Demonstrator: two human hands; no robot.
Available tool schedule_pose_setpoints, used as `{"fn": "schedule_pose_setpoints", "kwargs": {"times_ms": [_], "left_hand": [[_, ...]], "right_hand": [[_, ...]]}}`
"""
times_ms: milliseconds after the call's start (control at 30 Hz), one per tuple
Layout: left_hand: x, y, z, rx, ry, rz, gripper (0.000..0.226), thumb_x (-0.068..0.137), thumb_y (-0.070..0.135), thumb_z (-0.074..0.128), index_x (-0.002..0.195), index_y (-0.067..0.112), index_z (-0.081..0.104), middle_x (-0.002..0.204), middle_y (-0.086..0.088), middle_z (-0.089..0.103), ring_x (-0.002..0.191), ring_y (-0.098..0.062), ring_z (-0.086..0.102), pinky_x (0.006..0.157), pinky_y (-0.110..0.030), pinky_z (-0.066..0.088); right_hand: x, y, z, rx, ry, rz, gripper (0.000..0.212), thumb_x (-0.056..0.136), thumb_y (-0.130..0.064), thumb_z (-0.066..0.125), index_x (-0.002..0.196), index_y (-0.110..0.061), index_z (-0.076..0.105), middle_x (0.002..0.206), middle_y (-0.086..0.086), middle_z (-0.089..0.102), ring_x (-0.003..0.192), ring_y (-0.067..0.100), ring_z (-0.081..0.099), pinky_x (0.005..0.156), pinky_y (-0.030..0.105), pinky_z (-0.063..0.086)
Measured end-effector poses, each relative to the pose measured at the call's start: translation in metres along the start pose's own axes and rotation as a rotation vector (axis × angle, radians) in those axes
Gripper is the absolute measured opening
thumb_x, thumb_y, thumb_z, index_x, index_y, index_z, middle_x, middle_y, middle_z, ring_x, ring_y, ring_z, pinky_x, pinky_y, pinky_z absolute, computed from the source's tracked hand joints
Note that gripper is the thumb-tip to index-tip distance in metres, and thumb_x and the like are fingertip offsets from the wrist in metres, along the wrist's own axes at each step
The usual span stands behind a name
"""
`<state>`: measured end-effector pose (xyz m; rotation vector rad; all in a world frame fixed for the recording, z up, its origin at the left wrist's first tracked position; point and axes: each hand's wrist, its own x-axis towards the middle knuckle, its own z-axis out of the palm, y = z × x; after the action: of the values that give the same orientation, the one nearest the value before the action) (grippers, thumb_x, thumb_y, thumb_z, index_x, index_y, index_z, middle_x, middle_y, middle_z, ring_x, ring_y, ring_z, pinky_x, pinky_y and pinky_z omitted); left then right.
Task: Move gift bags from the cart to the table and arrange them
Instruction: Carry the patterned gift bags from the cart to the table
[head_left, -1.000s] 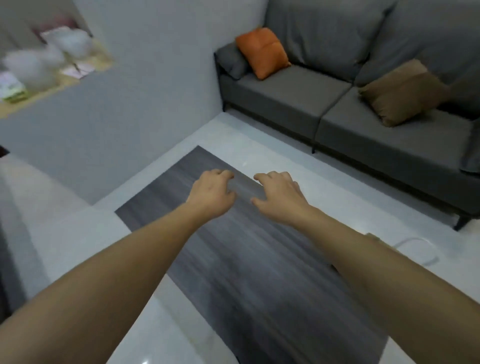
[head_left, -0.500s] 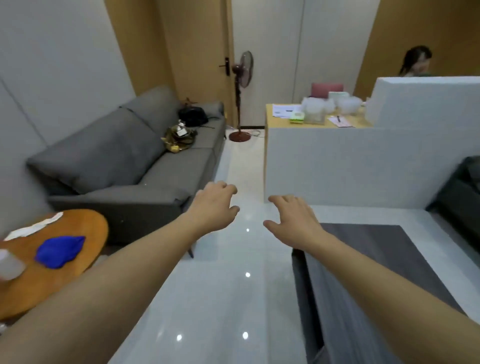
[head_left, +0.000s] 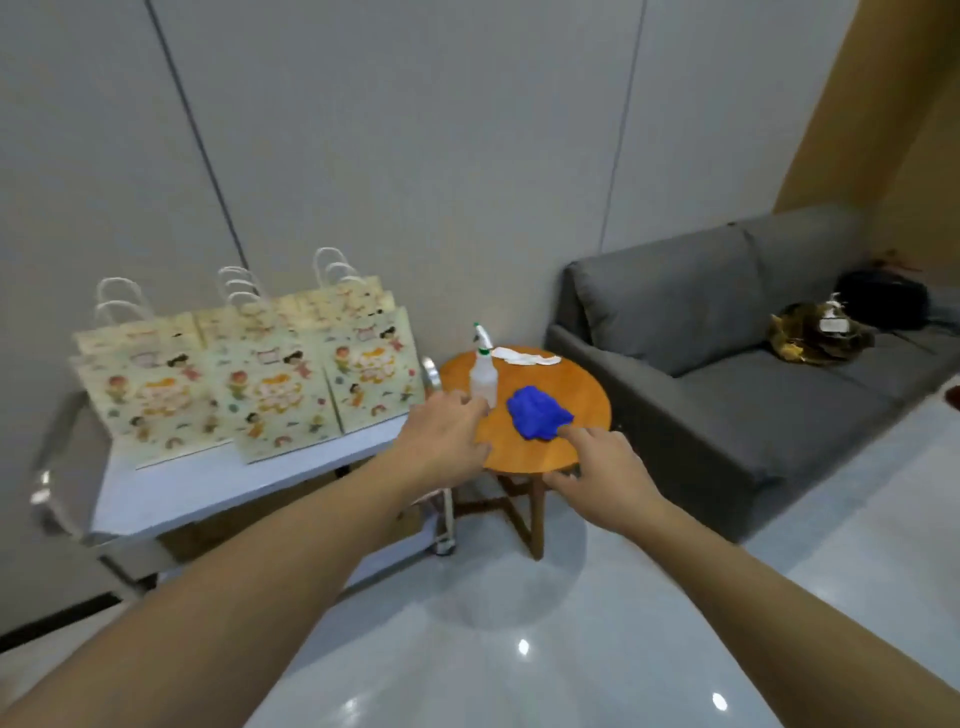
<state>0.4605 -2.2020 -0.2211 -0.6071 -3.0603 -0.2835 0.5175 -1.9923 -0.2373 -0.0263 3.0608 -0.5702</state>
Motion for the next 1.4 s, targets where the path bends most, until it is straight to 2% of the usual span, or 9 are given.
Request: {"fn": "schedule_pose_setpoints", "kwargs": {"times_ms": [167,300,600,967,1067,1100,1200,1300,1400], "left_hand": [[-0.022,-0.118,-0.019,-0.005,0.034,-0.317,0.049,0.097,0.043,0.055,0.14,0.021,0.049,0.136,-0.006,0.051,0.124,-0.029,0.046,0.098,-0.047,0.046],[-0.009,-0.185,-0.043,0.009,0.096,-0.483,0.051,0.098,0.044,0.056,0.143,0.021,0.048,0.142,-0.005,0.049,0.13,-0.029,0.044,0.103,-0.047,0.044],[0.074,-0.292,-0.079,0.027,0.154,-0.738,0.052,0.096,0.041,0.057,0.143,0.022,0.049,0.14,-0.002,0.052,0.128,-0.027,0.046,0.099,-0.043,0.047],[0.149,-0.398,-0.071,-0.042,0.207,-0.655,0.057,0.097,0.031,0.06,0.149,0.02,0.04,0.149,-0.005,0.041,0.137,-0.027,0.037,0.107,-0.042,0.042],[0.175,-0.428,-0.061,-0.08,0.223,-0.587,0.059,0.096,0.028,0.062,0.149,0.02,0.038,0.151,-0.005,0.039,0.138,-0.027,0.037,0.107,-0.041,0.041],[0.183,-0.437,-0.058,-0.096,0.22,-0.563,0.06,0.095,0.027,0.063,0.149,0.02,0.038,0.151,-0.004,0.04,0.137,-0.026,0.038,0.107,-0.04,0.042],[0.201,-0.459,-0.049,-0.117,0.153,-0.461,0.057,0.092,0.024,0.063,0.145,0.019,0.044,0.144,-0.005,0.049,0.129,-0.027,0.047,0.102,-0.04,0.046],[0.211,-0.474,-0.048,-0.139,0.135,-0.363,0.035,0.094,0.021,0.057,0.128,0.018,0.063,0.123,-0.008,0.065,0.108,-0.027,0.06,0.081,-0.034,0.048],[0.212,-0.478,-0.053,-0.178,0.141,-0.317,0.025,0.09,0.016,0.056,0.108,0.019,0.074,0.105,-0.005,0.072,0.091,-0.025,0.061,0.068,-0.028,0.041]], "right_hand": [[0.097,-0.109,0.048,0.046,-0.102,-0.287,0.064,0.091,-0.046,0.064,0.147,-0.022,0.044,0.141,0.007,0.052,0.131,0.029,0.045,0.106,0.044,0.043],[0.161,-0.176,0.073,0.085,-0.175,-0.461,0.066,0.093,-0.047,0.061,0.15,-0.021,0.04,0.146,0.005,0.048,0.135,0.026,0.042,0.11,0.043,0.041],[0.305,-0.232,0.099,0.16,-0.276,-0.518,0.066,0.091,-0.049,0.063,0.148,-0.025,0.042,0.141,0.003,0.051,0.131,0.026,0.045,0.106,0.044,0.044],[0.402,-0.296,0.151,0.091,-0.335,-0.463,0.062,0.093,-0.046,0.063,0.147,-0.021,0.043,0.14,0.008,0.051,0.126,0.028,0.049,0.098,0.038,0.044],[0.416,-0.309,0.164,0.103,-0.28,-0.396,0.059,0.097,-0.048,0.058,0.147,-0.019,0.045,0.141,0.008,0.051,0.091,0.018,0.061,0.074,0.026,0.047],[0.419,-0.313,0.167,0.104,-0.27,-0.366,0.059,0.097,-0.049,0.058,0.146,-0.019,0.045,0.142,0.008,0.05,0.088,0.018,0.062,0.071,0.023,0.046],[0.428,-0.325,0.178,0.087,-0.253,-0.27,0.069,0.092,-0.054,0.064,0.148,-0.02,0.043,0.146,0.008,0.048,0.124,0.026,0.053,0.094,0.036,0.048],[0.432,-0.338,0.185,0.094,-0.229,-0.158,0.076,0.088,-0.052,0.071,0.15,-0.02,0.041,0.143,0.008,0.048,0.126,0.028,0.051,0.096,0.039,0.047],[0.429,-0.349,0.194,0.093,-0.197,-0.082,0.07,0.09,-0.043,0.068,0.15,-0.02,0.041,0.143,0.009,0.046,0.124,0.03,0.052,0.096,0.039,0.048]]}}
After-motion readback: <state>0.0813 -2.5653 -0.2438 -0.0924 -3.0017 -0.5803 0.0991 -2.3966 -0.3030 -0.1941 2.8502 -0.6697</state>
